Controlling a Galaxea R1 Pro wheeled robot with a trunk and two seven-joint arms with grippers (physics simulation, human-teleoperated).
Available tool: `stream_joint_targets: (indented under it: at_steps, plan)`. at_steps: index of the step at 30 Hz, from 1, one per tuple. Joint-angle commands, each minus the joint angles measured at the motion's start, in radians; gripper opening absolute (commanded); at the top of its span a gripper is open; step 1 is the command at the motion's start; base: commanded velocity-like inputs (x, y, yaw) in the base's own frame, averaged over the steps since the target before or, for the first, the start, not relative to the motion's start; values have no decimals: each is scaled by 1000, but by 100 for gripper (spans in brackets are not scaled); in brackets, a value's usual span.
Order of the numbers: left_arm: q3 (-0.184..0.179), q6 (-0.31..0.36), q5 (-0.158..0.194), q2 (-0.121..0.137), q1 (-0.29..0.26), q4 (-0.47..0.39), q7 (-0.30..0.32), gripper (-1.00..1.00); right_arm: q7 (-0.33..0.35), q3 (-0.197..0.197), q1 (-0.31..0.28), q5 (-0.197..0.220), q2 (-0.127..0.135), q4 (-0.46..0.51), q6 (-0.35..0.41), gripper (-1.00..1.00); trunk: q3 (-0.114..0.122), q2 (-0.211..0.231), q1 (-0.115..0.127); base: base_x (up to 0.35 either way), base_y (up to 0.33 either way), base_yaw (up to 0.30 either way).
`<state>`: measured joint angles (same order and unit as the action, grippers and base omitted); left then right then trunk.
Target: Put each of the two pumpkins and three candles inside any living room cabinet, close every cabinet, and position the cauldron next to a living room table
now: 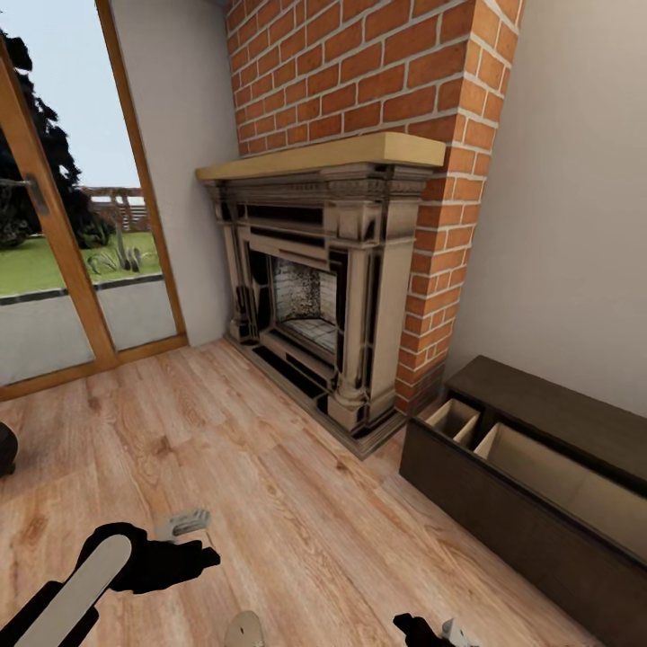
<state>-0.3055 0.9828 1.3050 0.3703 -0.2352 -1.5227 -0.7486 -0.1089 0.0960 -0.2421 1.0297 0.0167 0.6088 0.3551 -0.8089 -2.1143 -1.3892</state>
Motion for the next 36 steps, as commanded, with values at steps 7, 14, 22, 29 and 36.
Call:
stream_joint_targets:
  at_steps: [7, 14, 22, 29, 36]
  plan:
    - [-4, -1, -141, -105, -1, 5, -127, 100, -11, 57, 0, -12, 3, 11, 1, 100, -23, -50, -27, 0, 0, 0]
    - [-3, -1, -148, -109, -1, 6, -126, 100, -29, 164, 1, -117, 6, 264, 3, 100, -45, -99, -54, 0, 0, 0]
    - [-1, -1, -148, -110, -1, 6, -125, 100, -285, 180, 0, -183, 1, 526, 76, 100, -70, -155, -84, 0, 0, 0]
    - [2, -1, -147, -113, -1, 7, -124, 100, -529, 179, -34, -182, -22, 670, 166, 100, -92, -204, -111, 0, 0, 0]
    - [1, -1, -147, -123, -1, 6, -124, 100, -583, 186, -157, -180, -35, 660, 259, 100, -114, -253, -138, 0, 0, 0]
